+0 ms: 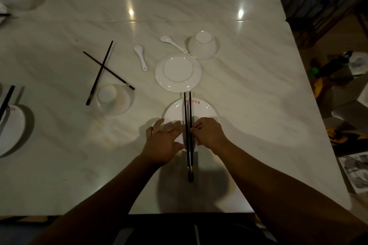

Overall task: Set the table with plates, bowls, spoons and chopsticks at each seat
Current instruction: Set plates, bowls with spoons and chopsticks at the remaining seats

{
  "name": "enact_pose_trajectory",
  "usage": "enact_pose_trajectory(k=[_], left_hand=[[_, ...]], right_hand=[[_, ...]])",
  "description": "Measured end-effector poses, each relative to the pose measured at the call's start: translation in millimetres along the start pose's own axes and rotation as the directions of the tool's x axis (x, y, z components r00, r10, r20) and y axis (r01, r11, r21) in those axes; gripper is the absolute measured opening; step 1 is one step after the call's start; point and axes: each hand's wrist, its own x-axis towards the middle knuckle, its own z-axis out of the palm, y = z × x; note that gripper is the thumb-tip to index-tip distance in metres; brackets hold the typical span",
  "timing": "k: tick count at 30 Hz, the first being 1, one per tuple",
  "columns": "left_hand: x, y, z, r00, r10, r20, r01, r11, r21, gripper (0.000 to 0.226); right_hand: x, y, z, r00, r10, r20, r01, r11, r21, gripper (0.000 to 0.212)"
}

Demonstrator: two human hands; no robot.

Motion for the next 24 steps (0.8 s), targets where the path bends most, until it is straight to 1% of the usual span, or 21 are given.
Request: enact_pose_trajectory(k=[3, 5, 10, 15, 17, 19, 22, 24], left_hand=[[4, 0, 0, 1.000, -0.004, 0.030, 0.003, 1.000, 0.016, 0.065], [5, 3, 2, 1.000, -0.002, 0.019, 0.002, 1.000, 0.015, 0.068], [4, 9, 5, 0.998, 0.055, 0.020, -0.056, 0.998, 0.040, 0.066], [11, 9, 5, 0.997, 0.068, 0.032, -0.069, 0.997, 0.042, 0.065], [13, 9, 3, 0.997, 0.078, 0.029, -0.079, 0.996, 0.035, 0.065], [15, 7, 0, 0.997, 0.081, 0.000, -0.081, 0.997, 0.018, 0.065], [17, -6, -6, 0.997, 0.059, -0.051, -0.061, 0.997, -0.041, 0.070], [21, -17, -14, 0.994, 0.043, -0.102, -0.054, 0.993, -0.106, 0.074]], right_hand=[[2, 0, -2, 1.000, -0.005, 0.004, 0.005, 1.000, -0.006, 0.010], [2, 0, -4, 1.000, -0.006, 0.004, 0.006, 1.000, 0.003, 0.011], [6, 2, -7, 1.000, -0.014, 0.019, 0.014, 1.000, 0.006, 0.003], [9, -1, -8, 1.000, -0.018, 0.025, 0.018, 1.000, 0.017, 0.013], [11, -1, -9, 0.999, -0.028, 0.019, 0.028, 1.000, -0.007, 0.011], [14, 0, -10, 0.999, -0.051, -0.010, 0.050, 0.997, -0.064, 0.004], [19, -7, -17, 0.994, -0.102, -0.027, 0.094, 0.976, -0.198, 0.015], [26, -16, -23, 0.993, -0.113, -0.043, 0.102, 0.972, -0.210, 0.015]])
